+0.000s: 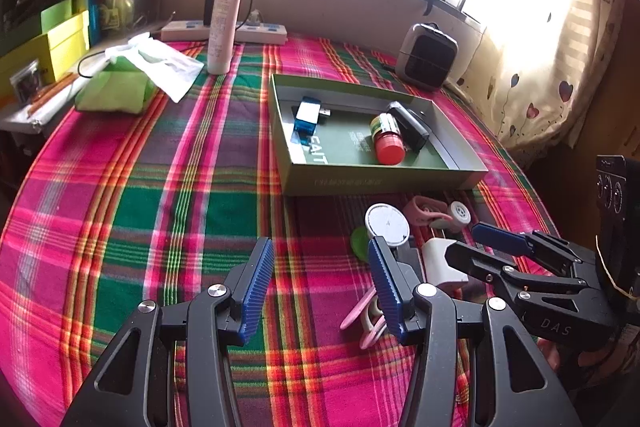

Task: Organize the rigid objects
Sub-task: 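Withdraw both open grippers from the box toward the remaining items on the bedspread, then close the left gripper on the pink clip while the right gripper grasps the white charger plug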

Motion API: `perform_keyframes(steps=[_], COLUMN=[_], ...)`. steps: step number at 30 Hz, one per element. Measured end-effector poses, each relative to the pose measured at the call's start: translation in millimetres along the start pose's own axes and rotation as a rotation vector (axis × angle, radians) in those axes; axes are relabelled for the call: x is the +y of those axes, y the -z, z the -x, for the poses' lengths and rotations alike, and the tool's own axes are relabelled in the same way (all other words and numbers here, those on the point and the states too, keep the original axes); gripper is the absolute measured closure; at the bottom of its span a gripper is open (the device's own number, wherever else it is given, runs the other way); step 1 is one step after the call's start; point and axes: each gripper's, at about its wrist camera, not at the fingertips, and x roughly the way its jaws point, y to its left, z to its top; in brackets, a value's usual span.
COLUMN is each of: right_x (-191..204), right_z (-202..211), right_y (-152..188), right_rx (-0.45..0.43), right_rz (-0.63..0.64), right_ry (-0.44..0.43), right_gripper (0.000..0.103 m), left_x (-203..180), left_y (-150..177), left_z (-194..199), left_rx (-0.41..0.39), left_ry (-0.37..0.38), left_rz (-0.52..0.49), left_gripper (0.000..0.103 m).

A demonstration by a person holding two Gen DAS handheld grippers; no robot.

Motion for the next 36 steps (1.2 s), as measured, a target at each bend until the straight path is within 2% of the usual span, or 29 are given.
perform_keyframes(steps=[10, 21, 36], right_x=[8, -2, 2], right_z=[-12, -9, -17], right_y=[4, 12, 11], right_rx=[0.042, 0.062, 0.063], right_rz=[0.005, -0.004, 0.073], right_ry=[0.059, 0.124, 0.150], right_gripper=[0.048, 0.047, 0.047], left_x=[2, -12, -20], left_y=[11, 20, 24], left_z=[-2, -7, -17], left_rx=[0.026, 0.057, 0.094], left_ry=[0.048, 0.089, 0.082], left_rz=[-0.004, -0.075, -0.139], left_gripper=[0.054, 0.054, 0.052])
